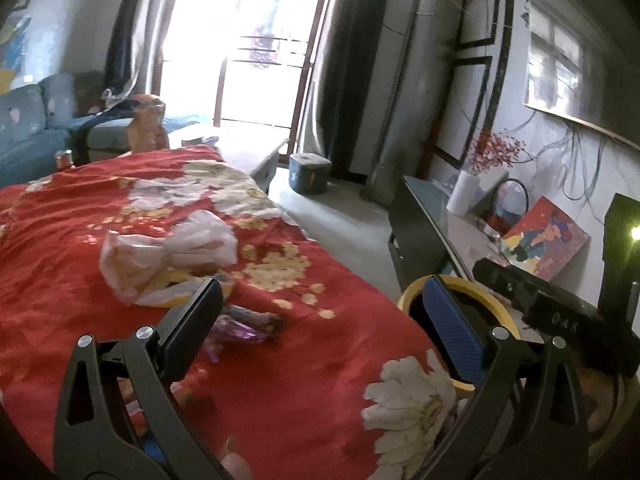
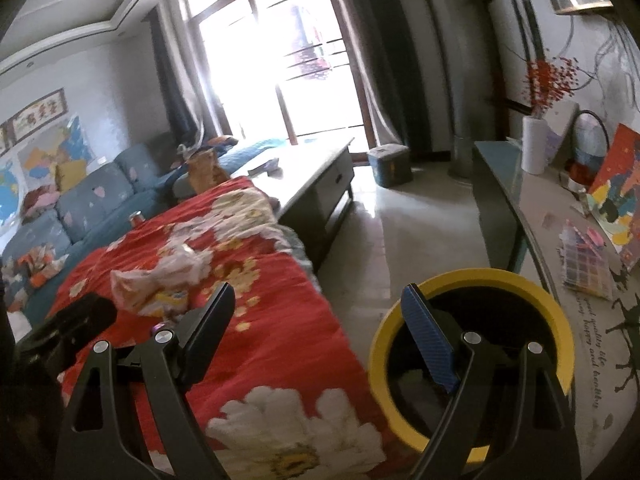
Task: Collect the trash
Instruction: 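Move both tools back toward the remaining wrappers on the bedspread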
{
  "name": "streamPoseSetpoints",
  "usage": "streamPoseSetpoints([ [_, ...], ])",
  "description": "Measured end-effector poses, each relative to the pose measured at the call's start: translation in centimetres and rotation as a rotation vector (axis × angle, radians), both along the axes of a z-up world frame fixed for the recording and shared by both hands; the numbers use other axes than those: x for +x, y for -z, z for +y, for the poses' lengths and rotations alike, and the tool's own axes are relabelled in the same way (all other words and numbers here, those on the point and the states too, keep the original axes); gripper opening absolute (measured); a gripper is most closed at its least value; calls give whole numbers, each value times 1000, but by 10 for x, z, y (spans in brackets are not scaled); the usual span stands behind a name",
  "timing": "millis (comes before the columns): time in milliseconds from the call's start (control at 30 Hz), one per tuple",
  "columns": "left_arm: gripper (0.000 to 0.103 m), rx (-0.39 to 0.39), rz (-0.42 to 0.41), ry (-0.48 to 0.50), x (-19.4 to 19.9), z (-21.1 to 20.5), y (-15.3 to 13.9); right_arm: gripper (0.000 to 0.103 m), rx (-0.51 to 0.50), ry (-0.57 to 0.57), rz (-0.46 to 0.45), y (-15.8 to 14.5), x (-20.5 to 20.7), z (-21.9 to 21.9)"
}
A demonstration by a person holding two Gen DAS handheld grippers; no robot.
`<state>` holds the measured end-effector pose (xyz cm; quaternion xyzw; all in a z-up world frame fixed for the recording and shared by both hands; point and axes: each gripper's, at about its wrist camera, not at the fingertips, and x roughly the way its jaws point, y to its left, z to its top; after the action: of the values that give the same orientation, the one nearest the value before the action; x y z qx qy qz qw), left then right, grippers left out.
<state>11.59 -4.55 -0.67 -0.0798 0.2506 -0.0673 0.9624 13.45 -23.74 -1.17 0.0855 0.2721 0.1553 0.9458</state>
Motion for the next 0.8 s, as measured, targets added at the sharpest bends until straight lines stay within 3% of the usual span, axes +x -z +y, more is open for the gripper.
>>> streamPoseSetpoints([
  [800,92,-100,12,-233,-4,117,2,82,-89,-264,54,11,-3,110],
])
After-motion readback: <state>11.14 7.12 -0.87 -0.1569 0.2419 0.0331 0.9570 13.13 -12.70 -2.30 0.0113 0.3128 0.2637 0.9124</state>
